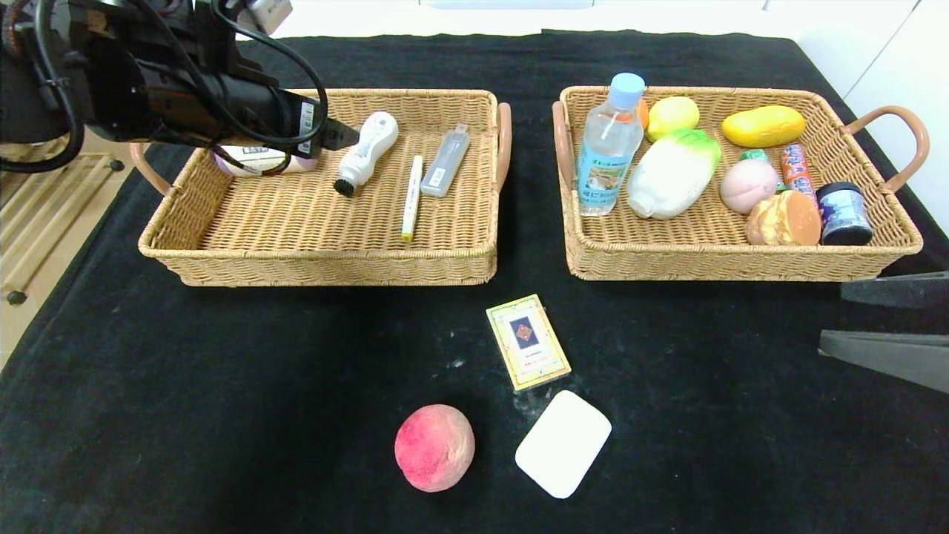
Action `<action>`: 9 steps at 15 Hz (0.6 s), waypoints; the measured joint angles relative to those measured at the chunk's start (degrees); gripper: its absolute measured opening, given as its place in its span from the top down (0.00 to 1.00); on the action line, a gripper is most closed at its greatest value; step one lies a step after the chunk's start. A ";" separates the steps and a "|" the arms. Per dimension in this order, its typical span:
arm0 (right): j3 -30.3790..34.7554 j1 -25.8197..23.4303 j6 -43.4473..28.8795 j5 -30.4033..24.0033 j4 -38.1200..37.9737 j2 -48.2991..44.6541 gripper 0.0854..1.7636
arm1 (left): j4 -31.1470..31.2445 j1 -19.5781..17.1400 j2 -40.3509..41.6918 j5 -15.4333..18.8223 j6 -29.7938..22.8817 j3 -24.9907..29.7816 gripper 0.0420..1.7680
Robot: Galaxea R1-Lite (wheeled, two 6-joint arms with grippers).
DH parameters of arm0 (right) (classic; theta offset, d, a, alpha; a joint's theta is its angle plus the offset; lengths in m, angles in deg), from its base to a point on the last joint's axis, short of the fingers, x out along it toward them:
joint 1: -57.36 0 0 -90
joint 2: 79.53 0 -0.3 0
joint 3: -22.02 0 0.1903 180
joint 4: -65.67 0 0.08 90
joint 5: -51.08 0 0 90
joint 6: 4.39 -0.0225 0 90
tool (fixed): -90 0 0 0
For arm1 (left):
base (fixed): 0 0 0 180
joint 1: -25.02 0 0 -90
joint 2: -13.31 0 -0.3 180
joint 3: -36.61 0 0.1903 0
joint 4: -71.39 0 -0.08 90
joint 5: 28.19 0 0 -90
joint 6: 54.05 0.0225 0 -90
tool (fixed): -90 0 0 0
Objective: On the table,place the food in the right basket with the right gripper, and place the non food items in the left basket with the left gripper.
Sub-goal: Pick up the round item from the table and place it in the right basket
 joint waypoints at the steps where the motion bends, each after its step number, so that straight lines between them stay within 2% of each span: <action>1: 0.00 0.02 0.00 -0.02 0.00 0.02 0.03 | 1.65 0.55 0.63 -0.02 -0.12 0.00 0.07; 4: 0.00 0.02 0.02 0.00 0.00 0.11 0.03 | 7.18 3.17 3.08 -0.02 -1.11 -0.02 0.06; 9: 0.00 0.02 0.00 0.00 0.00 0.27 0.03 | 17.53 9.58 7.44 -0.26 -3.60 0.00 0.05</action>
